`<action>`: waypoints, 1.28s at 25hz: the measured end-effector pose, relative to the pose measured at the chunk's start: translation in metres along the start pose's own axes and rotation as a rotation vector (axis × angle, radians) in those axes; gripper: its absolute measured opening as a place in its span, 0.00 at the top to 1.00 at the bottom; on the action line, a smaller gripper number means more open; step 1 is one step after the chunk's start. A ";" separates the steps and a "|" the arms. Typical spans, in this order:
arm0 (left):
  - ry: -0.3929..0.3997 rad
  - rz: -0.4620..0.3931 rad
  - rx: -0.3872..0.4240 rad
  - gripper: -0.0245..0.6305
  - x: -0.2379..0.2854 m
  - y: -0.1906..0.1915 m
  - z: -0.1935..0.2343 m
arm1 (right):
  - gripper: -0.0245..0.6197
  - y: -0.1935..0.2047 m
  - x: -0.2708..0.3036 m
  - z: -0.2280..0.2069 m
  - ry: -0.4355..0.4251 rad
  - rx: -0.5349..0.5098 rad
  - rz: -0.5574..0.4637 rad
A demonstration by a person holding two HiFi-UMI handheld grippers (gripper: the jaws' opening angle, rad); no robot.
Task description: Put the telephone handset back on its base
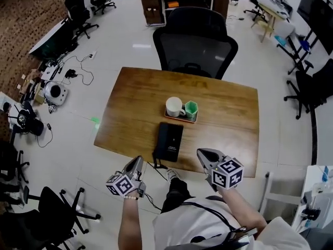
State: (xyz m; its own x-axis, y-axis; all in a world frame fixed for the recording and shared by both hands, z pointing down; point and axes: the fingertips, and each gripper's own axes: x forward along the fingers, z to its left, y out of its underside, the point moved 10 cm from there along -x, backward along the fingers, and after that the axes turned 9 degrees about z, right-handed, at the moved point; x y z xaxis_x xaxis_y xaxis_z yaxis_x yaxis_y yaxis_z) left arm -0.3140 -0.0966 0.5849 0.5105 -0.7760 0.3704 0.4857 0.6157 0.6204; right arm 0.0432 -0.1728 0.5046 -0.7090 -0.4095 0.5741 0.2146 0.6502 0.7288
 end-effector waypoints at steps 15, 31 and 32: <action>-0.301 -0.123 0.140 0.96 -0.057 0.136 -0.182 | 0.96 0.083 -0.093 0.011 -0.114 -0.073 -0.038; -0.390 -0.173 0.205 0.96 -0.091 0.200 -0.249 | 0.96 0.127 -0.153 0.048 -0.159 -0.160 -0.073; -0.390 -0.176 0.206 0.96 -0.093 0.200 -0.250 | 0.96 0.128 -0.154 0.050 -0.160 -0.164 -0.074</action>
State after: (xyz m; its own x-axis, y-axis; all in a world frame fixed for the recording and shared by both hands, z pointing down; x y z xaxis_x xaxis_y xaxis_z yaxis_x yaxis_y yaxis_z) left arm -0.0870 0.1330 0.5018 0.1094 -0.8840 0.4545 0.3704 0.4606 0.8066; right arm 0.1462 0.0059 0.4906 -0.8215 -0.3366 0.4602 0.2551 0.5048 0.8247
